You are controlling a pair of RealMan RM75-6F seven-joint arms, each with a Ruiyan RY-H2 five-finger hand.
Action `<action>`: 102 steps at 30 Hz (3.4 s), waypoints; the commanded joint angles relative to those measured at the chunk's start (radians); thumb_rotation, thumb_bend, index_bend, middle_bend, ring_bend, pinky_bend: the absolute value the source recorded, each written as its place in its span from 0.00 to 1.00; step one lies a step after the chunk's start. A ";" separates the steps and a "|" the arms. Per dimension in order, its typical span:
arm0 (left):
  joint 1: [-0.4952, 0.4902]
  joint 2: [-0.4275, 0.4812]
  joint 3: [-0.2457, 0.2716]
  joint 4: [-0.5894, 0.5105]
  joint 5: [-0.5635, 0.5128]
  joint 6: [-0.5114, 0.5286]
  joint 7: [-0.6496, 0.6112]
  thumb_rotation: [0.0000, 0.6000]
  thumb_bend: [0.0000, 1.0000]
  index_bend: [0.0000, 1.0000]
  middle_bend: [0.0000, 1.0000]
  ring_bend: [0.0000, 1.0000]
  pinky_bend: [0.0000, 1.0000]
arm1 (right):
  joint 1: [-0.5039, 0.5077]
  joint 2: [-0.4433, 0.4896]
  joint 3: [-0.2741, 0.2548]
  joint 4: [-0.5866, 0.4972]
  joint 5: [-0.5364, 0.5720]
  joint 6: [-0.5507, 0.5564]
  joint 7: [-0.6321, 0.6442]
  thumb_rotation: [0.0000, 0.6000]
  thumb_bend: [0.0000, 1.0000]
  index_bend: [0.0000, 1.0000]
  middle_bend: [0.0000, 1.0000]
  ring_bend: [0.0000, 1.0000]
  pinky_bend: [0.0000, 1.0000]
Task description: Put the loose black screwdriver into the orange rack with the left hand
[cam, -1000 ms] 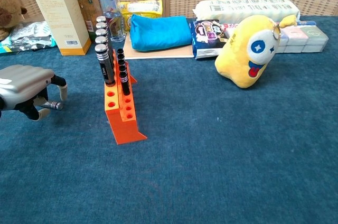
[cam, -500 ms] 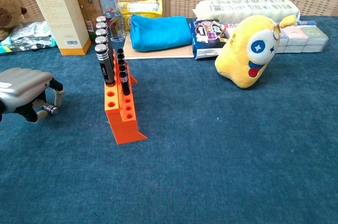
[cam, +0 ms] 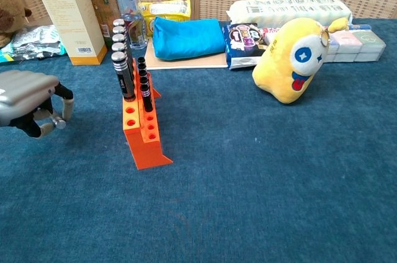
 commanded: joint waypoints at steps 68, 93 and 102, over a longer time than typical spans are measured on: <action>-0.216 1.014 -0.097 -0.629 0.449 -0.519 -1.607 1.00 0.38 0.59 1.00 1.00 1.00 | 0.039 -0.086 0.019 0.004 0.108 -0.076 -0.251 1.00 0.09 0.07 0.03 0.00 0.00; -0.275 0.937 -0.054 -0.510 0.543 -0.553 -1.926 1.00 0.38 0.59 1.00 1.00 1.00 | 0.040 -0.080 0.024 0.015 0.116 -0.085 -0.229 1.00 0.09 0.07 0.03 0.00 0.00; -0.295 0.942 -0.035 -0.514 0.554 -0.572 -1.930 1.00 0.38 0.59 1.00 1.00 1.00 | 0.037 -0.075 0.026 0.014 0.114 -0.080 -0.219 1.00 0.09 0.07 0.03 0.00 0.00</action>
